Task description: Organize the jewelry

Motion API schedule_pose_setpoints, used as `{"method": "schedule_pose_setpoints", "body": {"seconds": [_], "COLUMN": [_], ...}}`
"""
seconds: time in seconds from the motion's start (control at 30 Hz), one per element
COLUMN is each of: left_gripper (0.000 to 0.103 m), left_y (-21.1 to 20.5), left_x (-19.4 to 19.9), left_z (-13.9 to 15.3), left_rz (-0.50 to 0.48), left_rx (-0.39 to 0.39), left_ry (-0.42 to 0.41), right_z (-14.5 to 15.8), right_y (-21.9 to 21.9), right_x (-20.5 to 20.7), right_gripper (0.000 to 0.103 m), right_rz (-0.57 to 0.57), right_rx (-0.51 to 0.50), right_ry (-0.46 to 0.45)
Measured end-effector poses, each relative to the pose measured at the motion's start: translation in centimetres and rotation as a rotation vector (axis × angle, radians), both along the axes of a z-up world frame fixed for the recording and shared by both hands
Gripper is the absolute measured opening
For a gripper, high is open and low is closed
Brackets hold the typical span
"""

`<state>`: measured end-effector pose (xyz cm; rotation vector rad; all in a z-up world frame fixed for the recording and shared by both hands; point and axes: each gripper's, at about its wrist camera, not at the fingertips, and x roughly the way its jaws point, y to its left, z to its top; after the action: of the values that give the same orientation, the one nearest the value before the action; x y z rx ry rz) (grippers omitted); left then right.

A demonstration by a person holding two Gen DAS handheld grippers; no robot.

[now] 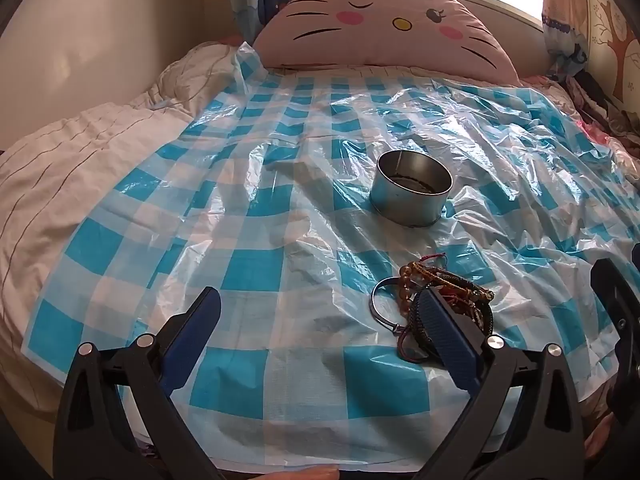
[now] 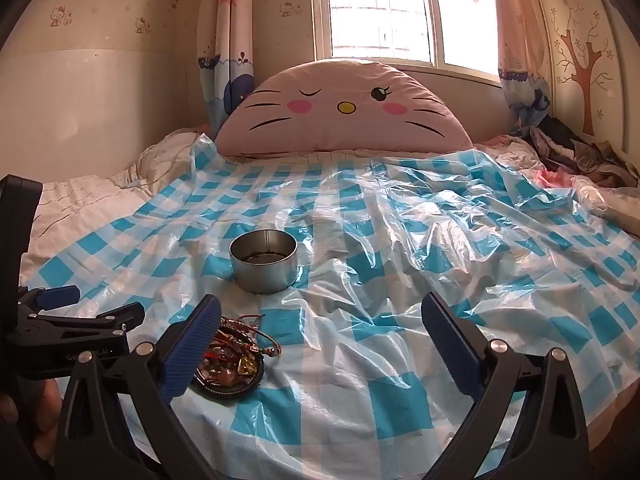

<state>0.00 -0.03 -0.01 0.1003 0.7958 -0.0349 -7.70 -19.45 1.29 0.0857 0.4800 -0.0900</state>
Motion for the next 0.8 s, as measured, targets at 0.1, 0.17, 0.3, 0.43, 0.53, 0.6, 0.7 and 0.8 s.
{"method": "schedule_pose_setpoints", "body": {"seconds": [0.1,0.17,0.3,0.43,0.53,0.6,0.7,0.8], "left_gripper": [0.095,0.095,0.095,0.095,0.095,0.095,0.095,0.095], "left_y": [-0.03,-0.11,0.03,0.09,0.28,0.40,0.56,0.46], "left_x": [-0.02,-0.04,0.00,-0.01,0.07,0.03,-0.14,-0.17], "left_z": [0.01,0.01,0.00,0.02,0.00,0.09,-0.14,-0.28], "left_rz": [0.000,0.000,0.000,0.000,-0.004,0.002,0.002,-0.005], "left_rx": [-0.003,-0.002,-0.006,-0.010,-0.022,-0.018,-0.019,-0.021], "left_ry": [0.000,0.000,0.002,-0.003,-0.003,-0.002,0.006,0.005], "right_z": [0.00,0.01,0.00,-0.03,-0.06,-0.07,-0.09,-0.10], "right_y": [-0.03,-0.08,-0.05,-0.04,-0.04,-0.04,-0.10,-0.16], "right_x": [0.00,-0.01,0.01,0.02,0.04,0.05,0.06,0.08], "right_gripper": [0.096,0.096,0.096,0.096,0.096,0.096,0.096,0.096], "right_rz": [0.000,0.000,0.000,0.000,0.000,0.000,0.000,0.000], "right_rx": [-0.001,-0.001,-0.005,-0.004,-0.003,-0.003,-0.002,-0.001], "right_ry": [0.002,0.002,0.003,0.003,0.004,0.004,0.004,0.005]}}
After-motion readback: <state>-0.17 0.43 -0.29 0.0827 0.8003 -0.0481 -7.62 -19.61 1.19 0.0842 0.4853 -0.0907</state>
